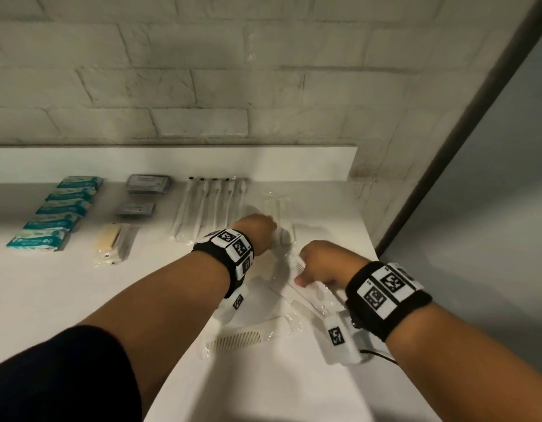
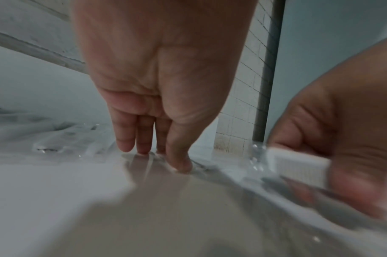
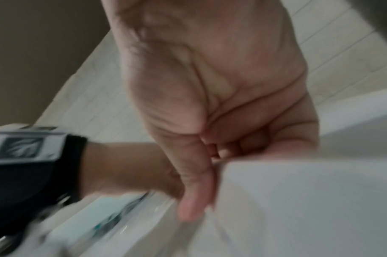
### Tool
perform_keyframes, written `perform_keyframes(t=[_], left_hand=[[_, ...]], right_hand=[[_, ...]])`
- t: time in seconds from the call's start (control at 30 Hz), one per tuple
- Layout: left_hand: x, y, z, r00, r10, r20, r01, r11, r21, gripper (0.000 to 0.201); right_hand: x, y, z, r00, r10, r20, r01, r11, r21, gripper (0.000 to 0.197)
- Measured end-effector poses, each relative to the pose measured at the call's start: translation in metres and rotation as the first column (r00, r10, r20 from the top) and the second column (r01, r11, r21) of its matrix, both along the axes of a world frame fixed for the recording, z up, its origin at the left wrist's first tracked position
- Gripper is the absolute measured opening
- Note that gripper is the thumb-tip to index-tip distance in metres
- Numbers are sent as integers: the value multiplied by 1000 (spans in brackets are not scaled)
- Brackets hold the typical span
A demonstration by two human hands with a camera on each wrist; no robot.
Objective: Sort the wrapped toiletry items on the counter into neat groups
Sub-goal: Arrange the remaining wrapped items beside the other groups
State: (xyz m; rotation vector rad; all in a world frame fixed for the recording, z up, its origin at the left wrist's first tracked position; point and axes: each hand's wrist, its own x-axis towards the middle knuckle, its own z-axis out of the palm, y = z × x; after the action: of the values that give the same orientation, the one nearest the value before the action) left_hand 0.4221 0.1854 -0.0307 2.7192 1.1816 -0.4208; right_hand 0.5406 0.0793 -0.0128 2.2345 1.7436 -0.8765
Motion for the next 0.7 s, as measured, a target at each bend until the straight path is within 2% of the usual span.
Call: perform_keyframes(t=[0.07, 0.13, 0.2, 0.27, 0.33, 0.47, 0.57, 0.63, 0.7], left_hand=[[-1, 0, -1, 997, 9, 79, -9, 1000, -1, 51], [1, 2, -4, 991, -18, 131, 17, 1000, 13, 51], [8, 1, -8, 989, -46, 137, 47, 999, -1, 49], [14, 0, -12, 993, -31, 115, 39, 997, -61, 50], [18, 2, -15, 993, 1, 121, 11, 994, -105, 52], [19, 9, -18, 993, 21, 118, -6, 991, -130, 52], [18, 14, -21, 987, 28, 158, -9, 993, -120, 36], [19, 15, -23, 991, 24, 135, -6, 991, -133, 45], [20, 16, -25, 990, 28, 137, -11, 992, -125, 42]], right_hand=[[24, 6, 5, 978, -181, -108, 196, 969, 149, 39], [47, 8, 7, 954, -262, -142, 294, 910, 292, 69], [59, 5, 6, 979, -187, -77, 202, 926, 319, 78], [63, 2, -2, 999, -8, 48, -1, 982, 188, 71], [65, 3, -11, 990, 98, 102, -107, 991, 85, 69], [67, 22, -15, 990, 97, 102, -106, 990, 92, 71], [64, 43, -15, 988, 119, 100, -129, 986, 101, 71], [61, 56, -16, 988, 137, 70, -144, 984, 104, 75], [60, 66, -21, 992, 127, 25, -129, 985, 111, 82]])
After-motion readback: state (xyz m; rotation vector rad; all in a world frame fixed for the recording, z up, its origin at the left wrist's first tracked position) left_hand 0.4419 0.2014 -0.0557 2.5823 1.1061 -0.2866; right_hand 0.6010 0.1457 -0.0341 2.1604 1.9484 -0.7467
